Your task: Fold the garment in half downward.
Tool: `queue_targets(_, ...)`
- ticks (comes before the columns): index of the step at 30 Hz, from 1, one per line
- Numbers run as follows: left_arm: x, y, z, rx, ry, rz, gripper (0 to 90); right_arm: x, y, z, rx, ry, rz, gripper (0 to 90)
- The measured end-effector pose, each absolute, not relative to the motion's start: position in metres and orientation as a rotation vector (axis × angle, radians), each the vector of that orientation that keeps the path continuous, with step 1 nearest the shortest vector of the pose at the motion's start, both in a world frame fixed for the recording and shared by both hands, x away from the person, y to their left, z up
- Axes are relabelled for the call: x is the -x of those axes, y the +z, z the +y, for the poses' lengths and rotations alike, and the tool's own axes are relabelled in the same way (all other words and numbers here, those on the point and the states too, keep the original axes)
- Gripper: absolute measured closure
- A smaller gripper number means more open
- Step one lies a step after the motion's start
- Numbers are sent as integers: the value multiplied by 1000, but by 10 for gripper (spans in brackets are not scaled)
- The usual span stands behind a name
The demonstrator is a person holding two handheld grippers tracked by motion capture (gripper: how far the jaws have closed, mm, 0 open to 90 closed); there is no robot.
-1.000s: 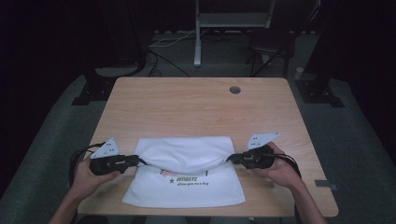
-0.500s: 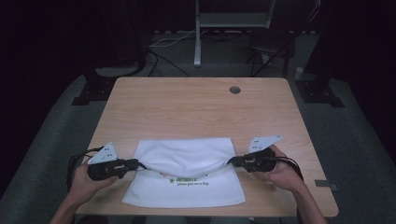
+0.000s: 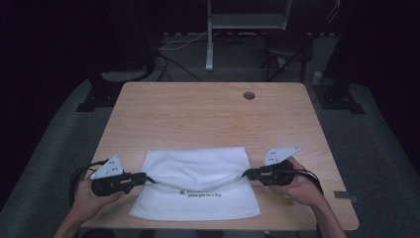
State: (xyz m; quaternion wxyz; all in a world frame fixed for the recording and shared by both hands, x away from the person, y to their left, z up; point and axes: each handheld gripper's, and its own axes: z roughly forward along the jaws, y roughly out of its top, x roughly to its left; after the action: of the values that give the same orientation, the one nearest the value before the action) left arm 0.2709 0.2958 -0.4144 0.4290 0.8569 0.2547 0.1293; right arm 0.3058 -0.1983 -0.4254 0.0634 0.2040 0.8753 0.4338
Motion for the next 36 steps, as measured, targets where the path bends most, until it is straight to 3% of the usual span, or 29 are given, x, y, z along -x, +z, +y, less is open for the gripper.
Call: queue_targets(36,-241,-414,298,-2114,291,596,807,-281,-425,-203,-569,1335,2648,814)
